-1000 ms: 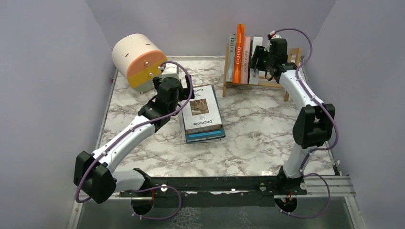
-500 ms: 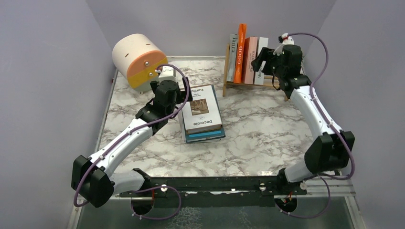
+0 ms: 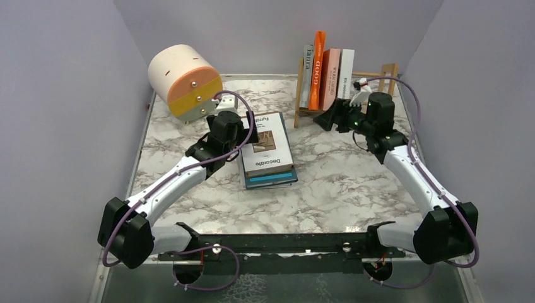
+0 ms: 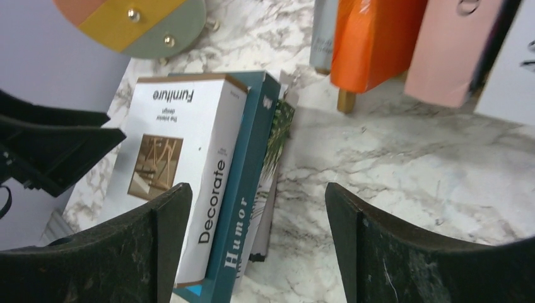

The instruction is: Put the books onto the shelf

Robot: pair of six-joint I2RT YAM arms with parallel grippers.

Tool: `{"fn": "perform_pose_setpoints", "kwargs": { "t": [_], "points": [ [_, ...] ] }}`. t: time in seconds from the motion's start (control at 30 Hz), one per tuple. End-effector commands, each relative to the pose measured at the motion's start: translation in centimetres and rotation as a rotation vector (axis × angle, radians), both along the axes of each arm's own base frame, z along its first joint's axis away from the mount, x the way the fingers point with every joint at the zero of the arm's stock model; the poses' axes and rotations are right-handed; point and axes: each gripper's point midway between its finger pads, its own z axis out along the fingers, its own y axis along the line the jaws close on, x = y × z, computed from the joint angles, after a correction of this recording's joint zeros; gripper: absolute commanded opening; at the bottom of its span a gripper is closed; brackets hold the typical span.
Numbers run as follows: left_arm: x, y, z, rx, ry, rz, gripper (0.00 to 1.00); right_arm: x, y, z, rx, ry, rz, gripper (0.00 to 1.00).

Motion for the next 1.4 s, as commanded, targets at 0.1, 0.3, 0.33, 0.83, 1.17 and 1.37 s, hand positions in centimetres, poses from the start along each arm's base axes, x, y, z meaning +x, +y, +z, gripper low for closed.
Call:
{"fn": "perform_pose_setpoints", "kwargs": {
  "t": [0.1, 0.3, 0.33, 0.83, 1.17, 1.37],
  "points": [
    [0.5, -2.4, -1.0, -0.078, 0.027, -0.066, 0.99, -2.2, 4.1, -3.4, 0.058, 0.074, 0.094, 0.76],
    [0.7, -3.7, -1.0, -0.115, 0.034, -0.099, 0.99, -2.9, 7.2, -6.0, 0.094, 0.138, 0.14, 0.76],
    [0.7, -3.9, -1.1, -0.12, 0.036, -0.105, 0.99, -2.9, 7.5, -6.3, 0.104, 0.146, 0.145, 0.76],
    [0.5, -8.7, -1.6, -0.147, 0.055, -0.195, 0.99, -4.6, 9.6, -9.1, 0.23, 0.263, 0.229, 0.89],
    [0.4, -11.0, -1.9, -0.145, 0.061, -0.23, 0.99, -6.4, 10.4, -10.2, 0.309, 0.316, 0.298, 0.89],
    [0.8, -12.3, -2.0, -0.158, 0.059, -0.25, 0.99, -7.2, 10.8, -10.3, 0.351, 0.325, 0.336, 0.88]
  ]
}}
